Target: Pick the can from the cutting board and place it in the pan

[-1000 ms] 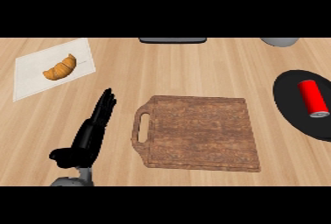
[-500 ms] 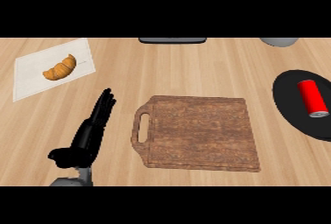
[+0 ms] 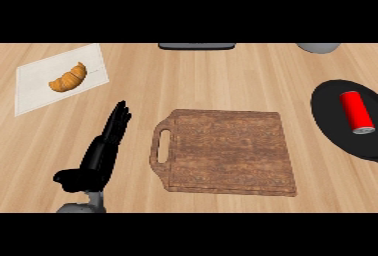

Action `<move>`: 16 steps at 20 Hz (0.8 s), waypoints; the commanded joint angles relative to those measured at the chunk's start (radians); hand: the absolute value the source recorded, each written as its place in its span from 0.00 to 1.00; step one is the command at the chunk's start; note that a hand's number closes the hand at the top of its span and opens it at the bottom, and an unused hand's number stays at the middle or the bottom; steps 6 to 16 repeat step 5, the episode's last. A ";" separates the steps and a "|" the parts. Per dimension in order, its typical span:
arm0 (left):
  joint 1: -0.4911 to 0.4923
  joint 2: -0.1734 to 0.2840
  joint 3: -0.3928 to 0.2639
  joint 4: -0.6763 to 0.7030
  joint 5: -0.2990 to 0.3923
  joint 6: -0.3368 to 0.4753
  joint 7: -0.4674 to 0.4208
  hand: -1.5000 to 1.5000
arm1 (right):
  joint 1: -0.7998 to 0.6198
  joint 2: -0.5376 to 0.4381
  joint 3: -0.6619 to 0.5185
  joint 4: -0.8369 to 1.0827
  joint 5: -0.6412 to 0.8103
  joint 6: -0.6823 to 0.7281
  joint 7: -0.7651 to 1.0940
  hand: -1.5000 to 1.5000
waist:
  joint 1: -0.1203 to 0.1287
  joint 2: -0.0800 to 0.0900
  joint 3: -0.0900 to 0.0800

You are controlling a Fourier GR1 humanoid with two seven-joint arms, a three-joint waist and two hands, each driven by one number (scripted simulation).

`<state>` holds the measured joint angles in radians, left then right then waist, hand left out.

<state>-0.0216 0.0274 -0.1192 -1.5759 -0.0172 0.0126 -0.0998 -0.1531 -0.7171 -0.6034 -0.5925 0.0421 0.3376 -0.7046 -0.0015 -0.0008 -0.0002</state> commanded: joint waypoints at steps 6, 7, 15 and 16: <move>-0.013 0.015 0.020 -0.022 0.014 -0.031 0.009 0.50 | 0.028 -0.022 0.023 0.018 0.027 -0.081 -0.097 0.00 | 0.002 0.001 0.001; -0.013 0.015 0.020 -0.022 0.014 -0.031 0.009 0.50 | 0.028 -0.022 0.023 0.018 0.027 -0.081 -0.097 0.00 | 0.002 0.001 0.001; -0.013 0.015 0.020 -0.022 0.014 -0.031 0.009 0.50 | 0.028 -0.022 0.023 0.018 0.027 -0.081 -0.097 0.00 | 0.002 0.001 0.001; -0.013 0.015 0.020 -0.022 0.014 -0.031 0.009 0.50 | 0.028 -0.022 0.023 0.018 0.027 -0.081 -0.097 0.00 | 0.002 0.001 0.001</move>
